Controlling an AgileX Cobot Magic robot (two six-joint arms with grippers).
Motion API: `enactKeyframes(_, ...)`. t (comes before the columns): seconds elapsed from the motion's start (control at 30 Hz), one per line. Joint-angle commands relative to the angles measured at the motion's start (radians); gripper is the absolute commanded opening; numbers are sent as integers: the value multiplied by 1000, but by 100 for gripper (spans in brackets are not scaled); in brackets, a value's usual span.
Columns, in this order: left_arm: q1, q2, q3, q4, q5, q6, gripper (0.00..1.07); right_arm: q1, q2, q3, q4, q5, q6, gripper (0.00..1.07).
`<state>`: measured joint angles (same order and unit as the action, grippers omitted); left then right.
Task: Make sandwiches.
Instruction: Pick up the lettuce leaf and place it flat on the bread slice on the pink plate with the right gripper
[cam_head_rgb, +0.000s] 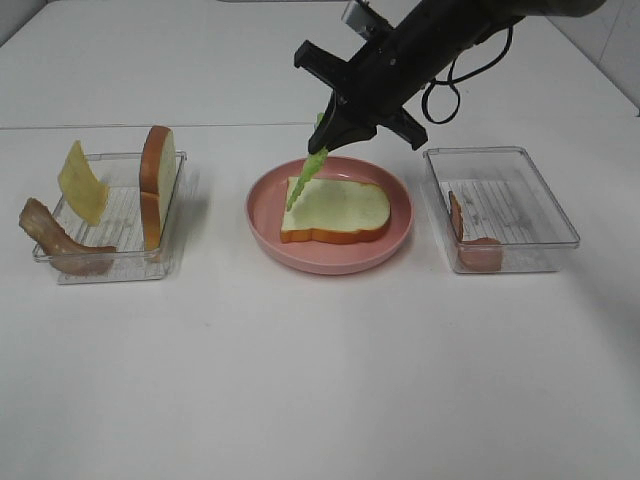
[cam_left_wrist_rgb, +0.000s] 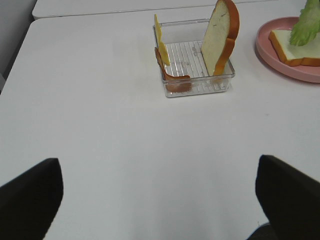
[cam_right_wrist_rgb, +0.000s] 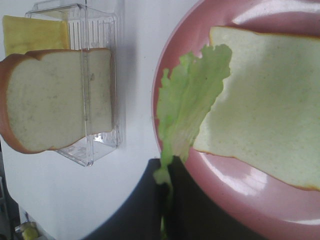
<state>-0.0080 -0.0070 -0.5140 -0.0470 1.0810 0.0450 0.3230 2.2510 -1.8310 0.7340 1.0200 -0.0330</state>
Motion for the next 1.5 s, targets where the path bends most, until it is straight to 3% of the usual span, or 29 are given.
enactKeyframes(0.03,-5,-11,0,-3,-6,-3,100,0,30,-12,90,-14,-44,0)
enactKeyframes(0.3,-5,-11,0,-3,-6,-3,100,-3,66,-12,106,-26,-75,0)
enactKeyframes(0.67,-5,-11,0,-3,-6,-3,100,-3,69,-12,-178,-34,-62,0)
enactKeyframes(1.1,-5,-11,0,-3,-6,-3,100,-3,69,-12,-236,-38,-62,0)
enactKeyframes(1.13,-5,-11,0,-3,-6,-3,100,-3,69,-12,-236,-38,-62,10)
enactKeyframes(1.17,-5,-11,0,-3,-6,-3,100,-3,69,-12,-236,-37,-64,31)
enactKeyframes(1.2,-5,-11,0,-3,-6,-3,100,-3,69,-12,-236,-37,-64,31)
enactKeyframes(1.23,-5,-11,0,-3,-6,-3,100,-3,69,-12,-237,-34,-65,48)
enactKeyframes(1.27,-5,-11,0,-3,-6,-3,100,-3,69,-12,-240,-27,-68,83)
enactKeyframes(1.3,-5,-11,0,-3,-6,-3,100,-3,69,-12,-240,-27,-68,83)
enactKeyframes(1.33,-5,-11,0,-3,-6,-3,100,-3,69,-12,-243,-25,-71,94)
enactKeyframes(1.5,-5,-11,0,-3,-6,-3,100,-3,57,-12,-253,-21,-91,98)
